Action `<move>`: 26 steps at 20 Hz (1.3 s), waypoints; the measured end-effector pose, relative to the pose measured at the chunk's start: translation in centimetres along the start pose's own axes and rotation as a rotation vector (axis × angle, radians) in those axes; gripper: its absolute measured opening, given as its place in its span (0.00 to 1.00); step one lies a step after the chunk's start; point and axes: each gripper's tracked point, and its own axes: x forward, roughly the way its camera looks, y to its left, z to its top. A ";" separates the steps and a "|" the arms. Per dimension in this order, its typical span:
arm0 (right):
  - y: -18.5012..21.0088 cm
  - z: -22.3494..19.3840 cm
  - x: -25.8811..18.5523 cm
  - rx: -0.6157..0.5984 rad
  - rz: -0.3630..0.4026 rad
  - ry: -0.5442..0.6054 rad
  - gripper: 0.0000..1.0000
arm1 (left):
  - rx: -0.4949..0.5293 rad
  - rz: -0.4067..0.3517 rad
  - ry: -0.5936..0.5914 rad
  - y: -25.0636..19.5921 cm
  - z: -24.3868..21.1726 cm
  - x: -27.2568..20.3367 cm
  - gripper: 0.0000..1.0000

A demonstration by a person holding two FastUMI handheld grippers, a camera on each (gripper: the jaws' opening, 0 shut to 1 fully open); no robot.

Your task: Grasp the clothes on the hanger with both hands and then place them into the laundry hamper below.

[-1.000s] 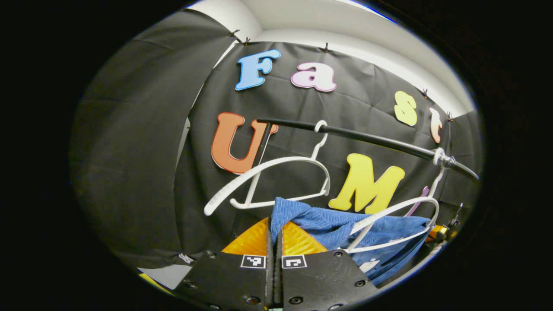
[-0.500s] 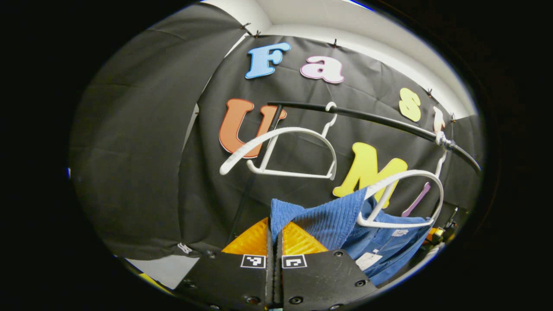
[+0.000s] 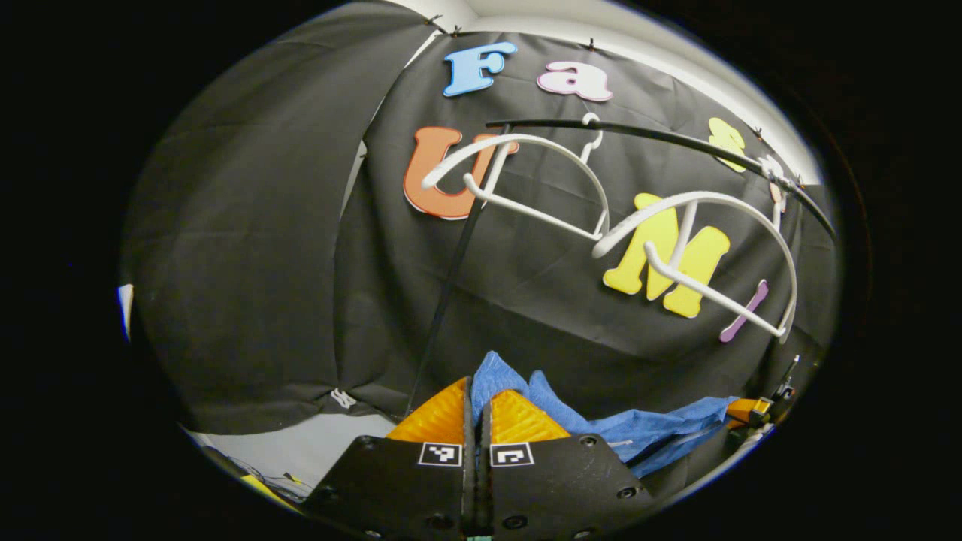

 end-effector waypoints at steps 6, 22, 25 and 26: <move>0.0 -1.3 -0.7 -0.038 -0.009 0.023 0.04 | 0.034 0.015 0.004 0.5 -0.4 -1.3 0.00; 19.8 -10.1 -4.7 -0.401 0.184 0.044 0.04 | 0.273 -0.196 0.004 -9.4 2.8 -7.9 0.00; 22.9 -12.8 -4.2 -0.418 0.204 0.051 0.04 | 0.302 -0.274 0.010 -12.3 2.4 -8.6 0.00; 23.5 -13.9 -4.5 -0.426 0.206 0.053 0.04 | 0.329 -0.267 0.015 -12.2 2.1 -8.7 0.00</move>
